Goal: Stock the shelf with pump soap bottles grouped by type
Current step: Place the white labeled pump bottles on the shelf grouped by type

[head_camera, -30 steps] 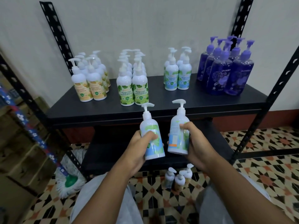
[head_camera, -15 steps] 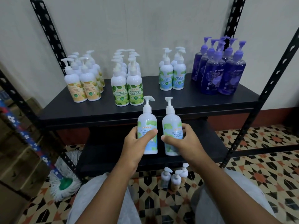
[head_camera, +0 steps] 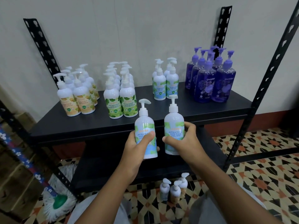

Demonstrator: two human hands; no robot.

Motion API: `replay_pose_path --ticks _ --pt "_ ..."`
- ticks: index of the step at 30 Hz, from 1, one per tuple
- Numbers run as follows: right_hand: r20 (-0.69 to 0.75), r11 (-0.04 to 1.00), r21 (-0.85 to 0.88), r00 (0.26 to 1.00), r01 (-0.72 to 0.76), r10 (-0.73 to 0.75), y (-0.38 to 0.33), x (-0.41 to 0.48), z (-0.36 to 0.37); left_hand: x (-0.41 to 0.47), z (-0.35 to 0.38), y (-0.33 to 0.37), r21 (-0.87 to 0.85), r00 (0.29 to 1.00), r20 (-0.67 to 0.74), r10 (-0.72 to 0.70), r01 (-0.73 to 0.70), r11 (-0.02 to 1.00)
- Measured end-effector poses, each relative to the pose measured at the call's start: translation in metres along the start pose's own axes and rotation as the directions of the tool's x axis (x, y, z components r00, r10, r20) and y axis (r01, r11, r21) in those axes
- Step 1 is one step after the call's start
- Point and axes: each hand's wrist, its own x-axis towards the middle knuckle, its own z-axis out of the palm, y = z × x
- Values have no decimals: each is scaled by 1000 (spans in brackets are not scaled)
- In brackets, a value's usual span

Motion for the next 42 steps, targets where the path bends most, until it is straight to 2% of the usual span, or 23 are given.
replay_pose_path --ticks 10,15,21,27,33,42 --pt "-110 982 -89 979 165 -174 -33 97 -33 71 42 52 -87 995 42 89 -85 993" --pt "-90 964 -165 971 207 -224 -30 138 -45 99 56 61 -173 997 29 74 -68 982" --pt "-10 933 -304 979 191 -204 -14 163 -48 111 58 55 -204 999 21 27 -22 979" --pt "-25 928 -340 985 150 -169 -11 164 -51 117 51 49 -235 1000 11 -4 7 972" --pt "-89 875 -474 983 99 -159 -8 170 -49 120 46 45 -248 999 -6 -33 30 968" --pt "-100 854 -518 988 51 -119 -16 199 -43 121 45 42 -246 999 16 -43 46 968"
